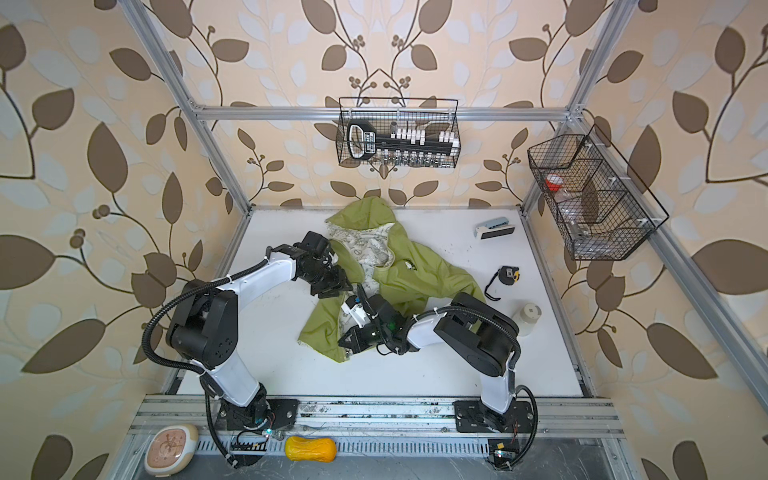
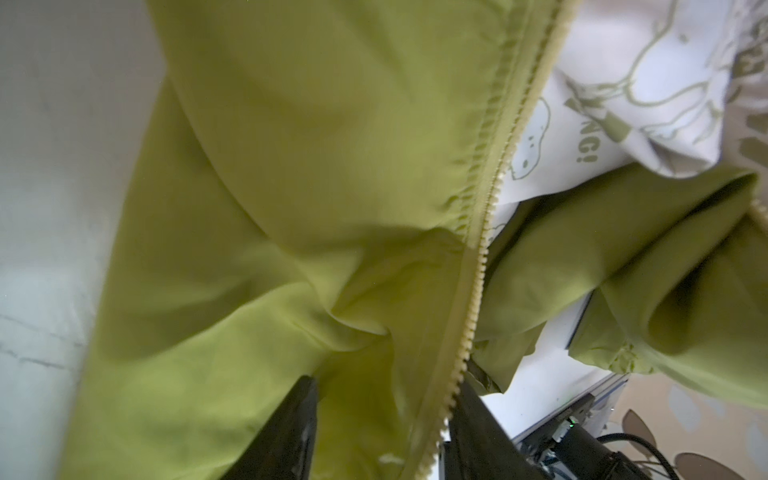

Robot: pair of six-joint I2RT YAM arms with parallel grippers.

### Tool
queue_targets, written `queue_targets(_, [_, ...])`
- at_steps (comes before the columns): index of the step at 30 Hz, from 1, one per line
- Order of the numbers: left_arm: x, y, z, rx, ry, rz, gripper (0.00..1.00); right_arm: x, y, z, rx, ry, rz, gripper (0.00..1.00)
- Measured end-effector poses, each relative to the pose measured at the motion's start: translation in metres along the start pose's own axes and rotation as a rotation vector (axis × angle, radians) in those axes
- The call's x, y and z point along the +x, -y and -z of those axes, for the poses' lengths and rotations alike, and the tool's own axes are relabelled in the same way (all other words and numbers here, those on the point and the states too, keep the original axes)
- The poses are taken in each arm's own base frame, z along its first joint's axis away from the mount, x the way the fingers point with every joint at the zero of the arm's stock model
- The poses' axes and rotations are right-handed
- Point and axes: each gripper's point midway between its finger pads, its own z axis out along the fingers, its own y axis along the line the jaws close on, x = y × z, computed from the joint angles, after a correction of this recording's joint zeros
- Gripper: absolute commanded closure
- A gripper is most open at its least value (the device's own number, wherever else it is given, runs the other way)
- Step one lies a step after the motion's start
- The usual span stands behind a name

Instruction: Zip up the jacket

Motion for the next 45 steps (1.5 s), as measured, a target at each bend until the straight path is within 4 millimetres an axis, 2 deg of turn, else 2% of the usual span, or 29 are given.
queue_targets(4, [-0.002, 0.001, 0.018, -0.021, 0.052, -0.004, 0.31, 0.0, 0.0, 0.0, 0.0, 0.008, -0.002, 1.0])
queue_targets(6, [-0.004, 0.003, 0.037, -0.032, 0.104, -0.011, 0.28, 0.001, 0.001, 0.0, 0.007, 0.01, -0.007, 0.99])
queue_targets(11, [0.0, 0.006, 0.087, -0.04, 0.234, -0.028, 0.25, 0.002, 0.005, 0.0, 0.023, 0.007, -0.017, 0.81])
queue_targets(14, [0.012, 0.004, 0.102, -0.037, 0.26, -0.027, 0.25, 0.005, 0.01, 0.002, 0.055, -0.004, -0.028, 0.71])
queue_targets(17, [0.027, -0.007, 0.097, -0.042, 0.24, 0.004, 0.28, 0.004, 0.011, 0.008, 0.086, -0.002, -0.032, 0.65])
queue_targets(23, [0.065, -0.039, 0.062, -0.084, 0.136, 0.093, 0.38, -0.01, 0.0, 0.029, 0.132, 0.043, -0.023, 0.56])
queue_targets(25, [0.076, -0.041, 0.054, -0.084, 0.105, 0.107, 0.46, -0.014, -0.002, 0.037, 0.15, 0.063, -0.021, 0.55])
queue_targets(28, [0.08, -0.036, 0.049, -0.066, 0.094, 0.104, 0.53, -0.015, -0.001, 0.047, 0.183, 0.076, -0.029, 0.58])
queue_targets(32, [0.083, -0.022, 0.044, -0.041, 0.098, 0.069, 0.5, -0.008, 0.008, 0.051, 0.221, 0.071, -0.05, 0.63])
queue_targets(36, [0.092, -0.014, 0.039, -0.042, 0.083, 0.032, 0.45, 0.01, 0.022, 0.055, 0.263, 0.036, -0.088, 0.65])
queue_targets(41, [0.106, -0.011, 0.034, -0.084, 0.07, -0.011, 0.33, 0.017, 0.024, 0.075, 0.298, 0.054, -0.094, 0.57])
queue_targets(45, [0.116, -0.009, 0.029, -0.118, 0.062, -0.041, 0.35, 0.01, 0.02, 0.097, 0.309, 0.106, -0.082, 0.54])
